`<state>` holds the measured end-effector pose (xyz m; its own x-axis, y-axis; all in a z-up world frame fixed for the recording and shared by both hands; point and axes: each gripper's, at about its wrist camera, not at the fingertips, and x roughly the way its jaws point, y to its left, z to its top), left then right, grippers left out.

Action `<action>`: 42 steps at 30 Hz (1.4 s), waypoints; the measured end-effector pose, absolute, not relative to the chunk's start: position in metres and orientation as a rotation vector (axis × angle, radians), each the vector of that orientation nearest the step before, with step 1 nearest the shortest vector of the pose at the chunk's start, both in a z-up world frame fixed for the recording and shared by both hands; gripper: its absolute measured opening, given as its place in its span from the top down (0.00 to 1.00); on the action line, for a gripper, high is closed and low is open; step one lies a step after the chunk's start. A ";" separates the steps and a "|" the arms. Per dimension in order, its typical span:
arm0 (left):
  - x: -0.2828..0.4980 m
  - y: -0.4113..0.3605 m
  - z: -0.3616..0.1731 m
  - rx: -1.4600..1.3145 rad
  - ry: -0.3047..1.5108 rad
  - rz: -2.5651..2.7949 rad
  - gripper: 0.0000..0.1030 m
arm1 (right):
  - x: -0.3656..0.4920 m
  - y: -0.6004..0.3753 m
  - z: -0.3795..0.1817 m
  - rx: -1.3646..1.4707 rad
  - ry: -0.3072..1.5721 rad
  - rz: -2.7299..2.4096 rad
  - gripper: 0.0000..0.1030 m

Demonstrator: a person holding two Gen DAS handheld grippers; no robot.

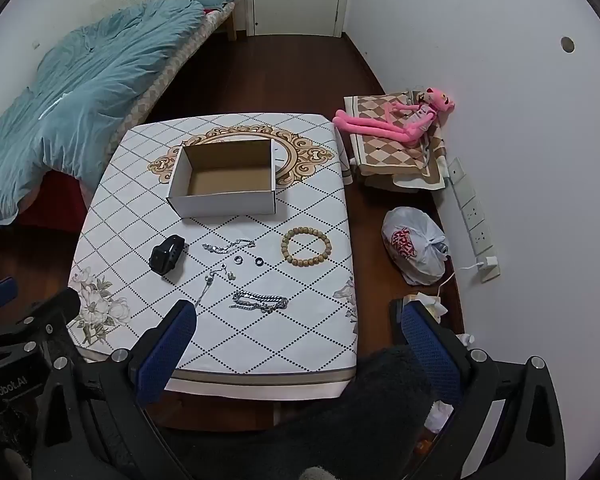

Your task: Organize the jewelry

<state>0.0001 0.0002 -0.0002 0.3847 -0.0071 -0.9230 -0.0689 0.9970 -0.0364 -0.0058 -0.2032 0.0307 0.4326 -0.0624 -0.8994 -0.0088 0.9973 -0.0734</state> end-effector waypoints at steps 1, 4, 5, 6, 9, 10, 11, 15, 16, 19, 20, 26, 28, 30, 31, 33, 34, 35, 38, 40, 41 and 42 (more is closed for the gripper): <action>0.000 0.000 0.000 -0.072 1.175 0.042 0.00 | -0.006 -0.203 0.031 -0.070 1.123 -0.034 0.00; 0.001 0.001 0.000 -0.070 1.176 0.043 0.00 | -0.006 -0.204 0.031 -0.059 1.124 -0.025 0.00; 0.001 0.001 0.000 -0.069 1.175 0.044 0.00 | -0.006 -0.204 0.031 -0.058 1.126 -0.024 0.00; 0.001 0.001 0.000 -0.068 1.175 0.043 0.00 | -0.006 -0.204 0.031 -0.058 1.128 -0.023 0.00; 0.000 0.000 0.000 -0.069 1.170 0.043 0.00 | -0.007 -0.204 0.033 -0.059 1.120 -0.023 0.00; 0.000 0.000 0.000 -0.069 1.170 0.044 0.00 | -0.007 -0.203 0.033 -0.060 1.121 -0.022 0.00; 0.000 0.000 0.000 -0.068 1.170 0.046 0.00 | -0.007 -0.205 0.032 -0.058 1.120 -0.022 0.00; 0.000 -0.001 0.000 -0.065 1.169 0.046 0.00 | -0.007 -0.205 0.030 -0.058 1.119 -0.022 0.00; 0.000 -0.001 0.000 -0.066 1.170 0.044 0.00 | -0.007 -0.206 0.030 -0.060 1.119 -0.021 0.00; -0.003 0.003 0.000 -0.065 1.171 0.040 0.00 | -0.007 -0.204 0.031 -0.059 1.122 -0.024 0.00; -0.003 0.002 -0.002 -0.063 1.173 0.038 0.00 | -0.007 -0.204 0.031 -0.059 1.121 -0.024 0.00; -0.005 0.002 -0.001 -0.058 1.167 0.041 0.00 | -0.006 -0.204 0.033 -0.057 1.122 -0.027 0.00; -0.005 0.002 0.000 -0.059 1.165 0.041 0.00 | -0.006 -0.205 0.033 -0.056 1.121 -0.025 0.00; -0.002 0.001 0.002 -0.056 1.166 0.041 0.00 | -0.006 -0.203 0.033 -0.057 1.120 -0.025 0.00; -0.002 0.001 0.002 -0.056 1.166 0.041 0.00 | -0.006 -0.204 0.032 -0.055 1.120 -0.024 0.00; -0.001 0.001 0.003 -0.057 1.166 0.041 0.00 | -0.005 -0.203 0.031 -0.057 1.121 -0.024 0.00; -0.002 0.001 0.003 -0.055 1.166 0.042 0.00 | -0.006 -0.203 0.030 -0.055 1.121 -0.024 0.00; -0.001 0.001 0.003 -0.054 1.166 0.043 0.00 | -0.006 -0.203 0.030 -0.054 1.120 -0.024 0.00; -0.002 0.002 0.005 -0.056 1.160 0.042 0.00 | -0.006 -0.202 0.038 -0.055 1.120 -0.023 0.00; -0.002 0.001 0.005 -0.054 1.159 0.041 0.00 | -0.007 -0.202 0.037 -0.056 1.121 -0.025 0.00; -0.003 0.002 0.005 -0.055 1.159 0.041 0.00 | -0.007 -0.202 0.037 -0.054 1.119 -0.025 0.00; -0.003 0.002 0.006 -0.054 1.159 0.041 0.00 | -0.007 -0.202 0.037 -0.054 1.120 -0.025 0.00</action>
<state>-0.0026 0.0016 0.0059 0.3998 0.0042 -0.9166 -0.0603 0.9979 -0.0218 -0.0070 -0.2023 0.0369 0.4360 -0.0471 -0.8987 -0.0075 0.9984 -0.0559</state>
